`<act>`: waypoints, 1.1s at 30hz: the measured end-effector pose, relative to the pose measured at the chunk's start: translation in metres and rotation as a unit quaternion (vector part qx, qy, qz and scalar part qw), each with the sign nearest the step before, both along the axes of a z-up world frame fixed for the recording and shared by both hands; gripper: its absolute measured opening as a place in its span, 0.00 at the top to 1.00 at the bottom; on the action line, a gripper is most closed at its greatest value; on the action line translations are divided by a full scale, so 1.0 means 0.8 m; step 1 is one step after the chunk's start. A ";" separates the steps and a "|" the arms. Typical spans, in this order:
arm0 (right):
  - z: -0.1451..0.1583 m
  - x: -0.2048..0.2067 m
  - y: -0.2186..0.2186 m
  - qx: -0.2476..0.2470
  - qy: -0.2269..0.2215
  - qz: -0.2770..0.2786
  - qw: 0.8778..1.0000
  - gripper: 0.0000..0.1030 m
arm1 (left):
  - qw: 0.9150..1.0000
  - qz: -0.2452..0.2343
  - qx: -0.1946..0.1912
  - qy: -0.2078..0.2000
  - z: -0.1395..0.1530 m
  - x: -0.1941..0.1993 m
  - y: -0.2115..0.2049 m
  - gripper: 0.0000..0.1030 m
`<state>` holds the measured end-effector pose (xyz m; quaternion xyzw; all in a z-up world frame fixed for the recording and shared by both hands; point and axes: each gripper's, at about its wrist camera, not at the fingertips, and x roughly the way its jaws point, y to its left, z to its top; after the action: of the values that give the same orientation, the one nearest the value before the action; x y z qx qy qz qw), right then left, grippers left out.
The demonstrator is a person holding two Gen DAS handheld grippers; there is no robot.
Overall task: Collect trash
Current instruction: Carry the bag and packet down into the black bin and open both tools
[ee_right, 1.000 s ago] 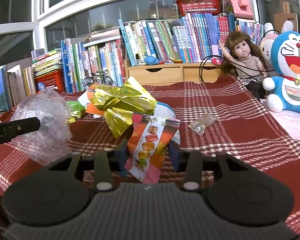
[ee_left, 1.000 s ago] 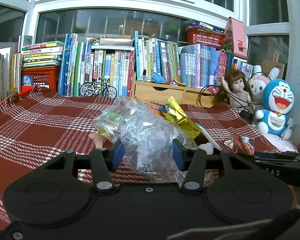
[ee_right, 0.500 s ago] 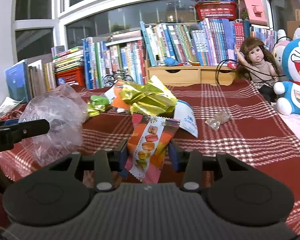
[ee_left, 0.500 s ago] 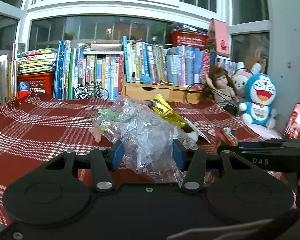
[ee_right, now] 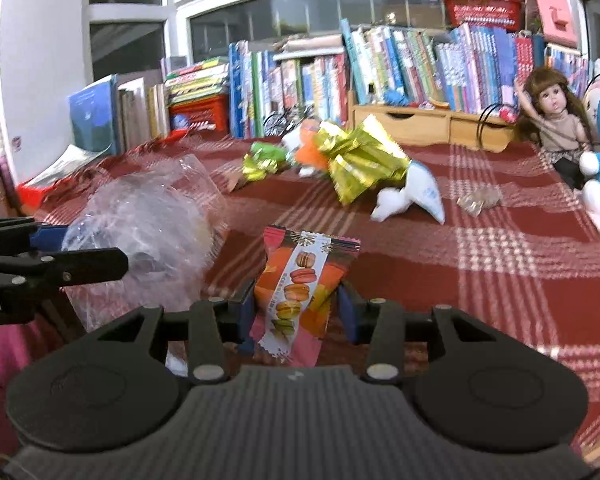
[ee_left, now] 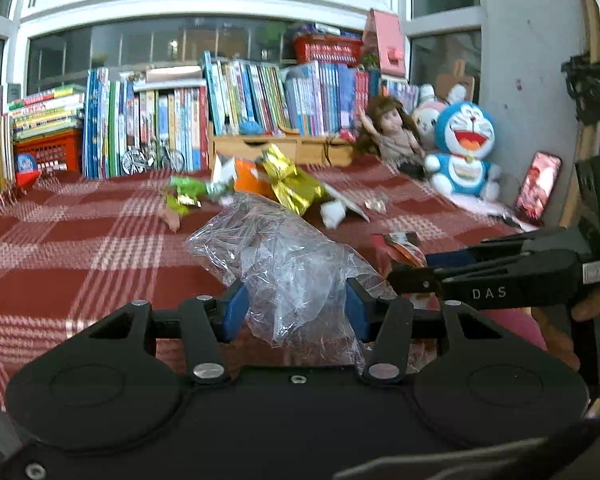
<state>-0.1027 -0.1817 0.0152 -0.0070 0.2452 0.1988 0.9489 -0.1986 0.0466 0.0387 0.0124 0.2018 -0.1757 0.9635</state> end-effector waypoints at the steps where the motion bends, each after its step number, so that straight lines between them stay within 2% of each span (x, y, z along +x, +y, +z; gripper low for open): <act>1: -0.003 -0.004 0.001 0.002 0.007 0.004 1.000 0.54 | 1.000 -0.004 0.002 0.005 -0.003 -0.004 -0.001 0.53; 6: -0.023 -0.014 0.006 0.003 0.038 0.012 0.999 0.54 | 0.999 -0.012 0.009 0.030 -0.019 -0.019 -0.004 0.53; 12: -0.054 -0.022 0.015 -0.004 0.078 0.022 0.997 0.54 | 0.996 -0.009 0.004 0.089 -0.043 -0.020 -0.005 0.53; 16: -0.070 -0.023 0.019 -0.009 0.100 0.026 0.995 0.54 | 0.994 -0.003 0.022 0.109 -0.058 -0.020 -0.006 0.53; 22: -0.095 -0.020 0.023 -0.012 0.132 0.029 0.991 0.54 | 0.990 0.005 0.025 0.141 -0.081 -0.017 -0.009 0.54; 30: -0.121 -0.014 0.023 -0.017 0.168 0.028 0.985 0.54 | 0.981 0.005 0.033 0.193 -0.116 -0.011 -0.014 0.55; 33: -0.134 -0.011 0.023 -0.018 0.183 0.026 0.983 0.54 | 0.975 0.008 0.040 0.219 -0.131 -0.006 -0.017 0.56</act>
<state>-0.1111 -0.1634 -0.0920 0.0058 0.4183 0.2163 0.8821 -0.2035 0.0329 -0.0659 0.0101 0.4151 -0.1583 0.8958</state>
